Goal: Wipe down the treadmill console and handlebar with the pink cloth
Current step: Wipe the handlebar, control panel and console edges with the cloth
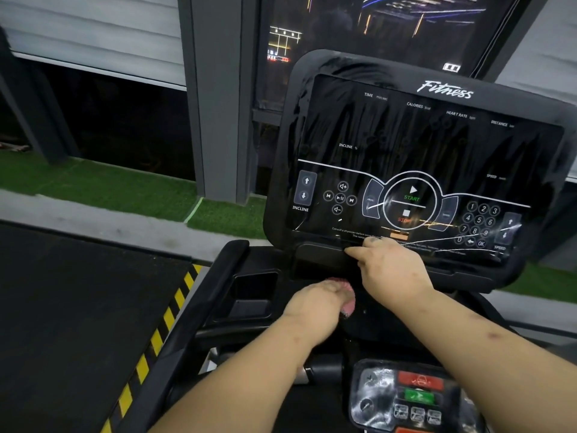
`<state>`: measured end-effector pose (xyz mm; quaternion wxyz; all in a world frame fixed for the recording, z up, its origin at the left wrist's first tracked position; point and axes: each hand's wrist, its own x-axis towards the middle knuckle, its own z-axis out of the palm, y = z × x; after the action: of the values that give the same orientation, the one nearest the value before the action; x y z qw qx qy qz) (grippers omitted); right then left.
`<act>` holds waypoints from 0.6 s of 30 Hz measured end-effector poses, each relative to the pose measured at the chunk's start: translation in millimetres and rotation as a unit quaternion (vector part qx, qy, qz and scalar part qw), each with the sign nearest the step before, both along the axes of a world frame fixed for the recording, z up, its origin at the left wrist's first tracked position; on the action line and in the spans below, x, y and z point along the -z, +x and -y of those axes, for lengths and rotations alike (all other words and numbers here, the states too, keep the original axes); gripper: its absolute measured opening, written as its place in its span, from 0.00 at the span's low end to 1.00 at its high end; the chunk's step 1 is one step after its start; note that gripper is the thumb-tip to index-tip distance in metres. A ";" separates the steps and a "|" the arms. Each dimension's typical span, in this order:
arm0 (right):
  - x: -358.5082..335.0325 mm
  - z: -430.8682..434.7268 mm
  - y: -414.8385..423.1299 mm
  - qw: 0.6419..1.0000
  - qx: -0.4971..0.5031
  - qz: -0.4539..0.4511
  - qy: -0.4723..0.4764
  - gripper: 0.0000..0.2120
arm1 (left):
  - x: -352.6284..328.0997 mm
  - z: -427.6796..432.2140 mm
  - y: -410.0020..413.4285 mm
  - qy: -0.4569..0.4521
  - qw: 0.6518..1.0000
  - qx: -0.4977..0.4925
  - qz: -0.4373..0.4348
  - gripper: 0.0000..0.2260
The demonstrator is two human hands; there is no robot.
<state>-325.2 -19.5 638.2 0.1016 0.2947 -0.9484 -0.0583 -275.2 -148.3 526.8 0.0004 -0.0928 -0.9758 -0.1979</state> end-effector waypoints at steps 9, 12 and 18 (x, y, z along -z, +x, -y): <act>-2.3 0.5 0.2 1.000 0.006 0.005 0.012 0.22 | 11.0 47.2 27.7 -0.089 0.993 -0.073 0.011 0.32; -3.1 2.2 -0.6 1.000 0.009 0.011 0.017 0.23 | 6.8 54.3 31.1 -0.096 0.990 -0.103 0.013 0.26; -1.1 3.2 -0.8 1.000 0.013 0.007 0.017 0.23 | -2.6 37.4 34.2 -0.136 0.980 -0.137 0.052 0.20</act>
<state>-326.0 -22.8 639.3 0.0887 0.2844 -0.9518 -0.0737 -241.0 -185.6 529.4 -0.0362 0.0527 -0.9958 -0.0660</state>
